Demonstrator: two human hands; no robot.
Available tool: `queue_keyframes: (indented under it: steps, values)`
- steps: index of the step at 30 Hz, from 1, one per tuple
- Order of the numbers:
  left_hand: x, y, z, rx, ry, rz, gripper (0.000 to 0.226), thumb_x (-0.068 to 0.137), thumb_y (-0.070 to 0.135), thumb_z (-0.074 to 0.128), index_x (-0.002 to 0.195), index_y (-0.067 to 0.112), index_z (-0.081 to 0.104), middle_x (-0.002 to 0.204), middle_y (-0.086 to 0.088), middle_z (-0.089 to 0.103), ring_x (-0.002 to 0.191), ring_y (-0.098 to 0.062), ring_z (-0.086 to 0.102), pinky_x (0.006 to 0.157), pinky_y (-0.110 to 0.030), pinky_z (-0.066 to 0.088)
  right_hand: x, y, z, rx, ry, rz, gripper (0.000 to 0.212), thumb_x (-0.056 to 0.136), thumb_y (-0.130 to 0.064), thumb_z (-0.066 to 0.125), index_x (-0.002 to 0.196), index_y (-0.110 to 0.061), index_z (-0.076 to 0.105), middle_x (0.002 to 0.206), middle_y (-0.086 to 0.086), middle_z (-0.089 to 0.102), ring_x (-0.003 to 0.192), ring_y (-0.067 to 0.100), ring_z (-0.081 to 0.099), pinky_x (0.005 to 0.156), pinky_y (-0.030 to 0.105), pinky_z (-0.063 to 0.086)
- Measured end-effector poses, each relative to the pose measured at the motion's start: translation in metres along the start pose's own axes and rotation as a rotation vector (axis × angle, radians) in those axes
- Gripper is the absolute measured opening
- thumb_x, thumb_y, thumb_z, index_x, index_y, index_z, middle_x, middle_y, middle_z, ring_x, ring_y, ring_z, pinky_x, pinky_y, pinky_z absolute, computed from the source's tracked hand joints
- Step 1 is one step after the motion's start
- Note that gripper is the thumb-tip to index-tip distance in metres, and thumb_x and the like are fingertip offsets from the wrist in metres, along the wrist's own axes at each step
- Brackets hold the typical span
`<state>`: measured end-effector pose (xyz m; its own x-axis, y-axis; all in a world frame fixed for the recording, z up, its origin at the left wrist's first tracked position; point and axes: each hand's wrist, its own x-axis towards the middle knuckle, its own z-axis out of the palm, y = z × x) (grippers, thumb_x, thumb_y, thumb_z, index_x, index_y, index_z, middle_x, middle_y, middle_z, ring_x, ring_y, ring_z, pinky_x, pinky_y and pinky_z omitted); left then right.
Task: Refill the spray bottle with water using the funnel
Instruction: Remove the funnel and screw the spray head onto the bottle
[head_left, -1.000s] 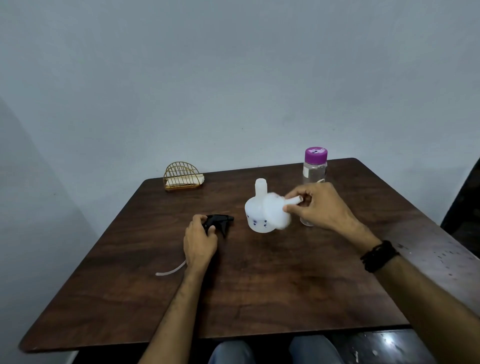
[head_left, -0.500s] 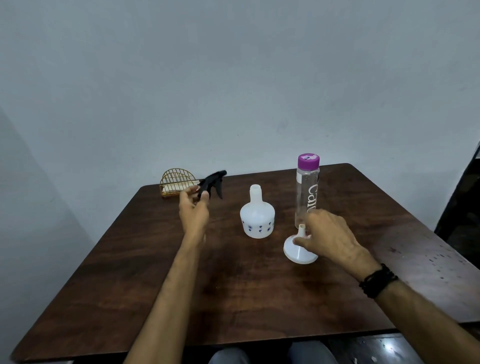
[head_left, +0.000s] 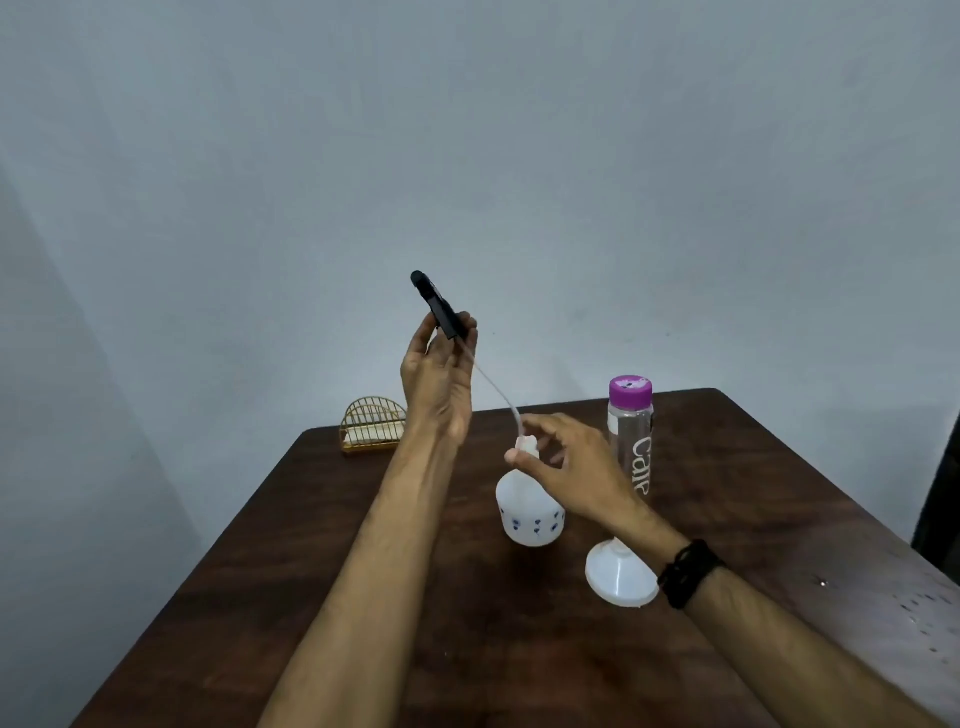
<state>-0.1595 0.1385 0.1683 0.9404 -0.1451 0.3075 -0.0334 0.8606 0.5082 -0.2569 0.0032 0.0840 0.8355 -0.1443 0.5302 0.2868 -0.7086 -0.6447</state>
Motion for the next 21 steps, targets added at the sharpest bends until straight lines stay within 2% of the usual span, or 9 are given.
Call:
queue_keyframes:
  steps: [3,5,8,12,16,21]
  values:
    - [0.003,-0.004,0.013,-0.011,-0.019,0.011,0.037,0.099,-0.008,0.052,0.136,-0.007,0.048,0.096,-0.019,0.067,0.088,-0.026,0.070,0.082,-0.031,0.061,0.015,-0.002,0.006,0.116,0.035,0.051,0.031,0.088,-0.025,0.075,0.119,-0.022,0.072,0.091,-0.013,0.072,0.079,-0.007,0.064,0.070,0.005,0.048]
    - [0.005,-0.005,0.017,0.020,-0.023,0.025,0.036,0.100,-0.006,0.052,0.136,-0.006,0.047,0.098,-0.019,0.066,0.089,-0.025,0.069,0.085,-0.031,0.061,0.025,0.003,0.004,0.152,0.095,0.099,0.022,0.090,-0.020,0.073,0.111,-0.022,0.076,0.087,-0.011,0.073,0.078,-0.004,0.067,0.073,0.009,0.053]
    - [0.008,-0.005,0.018,0.105,-0.019,0.038,0.040,0.099,-0.003,0.054,0.138,-0.010,0.046,0.105,-0.018,0.065,0.094,-0.025,0.067,0.094,-0.032,0.058,0.039,0.013,-0.001,0.209,0.147,0.153,0.018,0.091,-0.019,0.072,0.108,-0.021,0.076,0.089,-0.007,0.075,0.079,0.004,0.070,0.080,0.027,0.061]
    - [0.010,-0.005,0.016,0.172,-0.017,0.044,0.043,0.098,-0.002,0.058,0.139,-0.009,0.047,0.109,-0.019,0.063,0.096,-0.024,0.067,0.095,-0.030,0.055,0.049,0.019,-0.002,0.218,0.171,0.168,0.017,0.091,-0.017,0.071,0.108,-0.018,0.076,0.081,-0.012,0.072,0.069,0.000,0.068,0.077,0.025,0.060]
    - [0.010,-0.007,0.015,0.266,-0.021,0.055,0.039,0.098,-0.003,0.057,0.136,-0.009,0.051,0.110,-0.016,0.065,0.096,-0.020,0.068,0.095,-0.028,0.056,0.052,0.026,0.005,0.215,0.168,0.188,0.016,0.092,-0.017,0.071,0.107,-0.018,0.076,0.082,-0.011,0.073,0.066,0.000,0.068,0.075,0.023,0.060]
    - [0.010,-0.010,0.008,0.406,0.000,0.054,0.035,0.098,-0.001,0.059,0.132,-0.006,0.056,0.102,-0.007,0.071,0.100,-0.019,0.068,0.096,-0.026,0.056,0.050,0.029,0.017,0.182,0.114,0.205,0.017,0.091,-0.016,0.071,0.108,-0.017,0.076,0.088,-0.006,0.074,0.076,0.003,0.069,0.080,0.025,0.061]
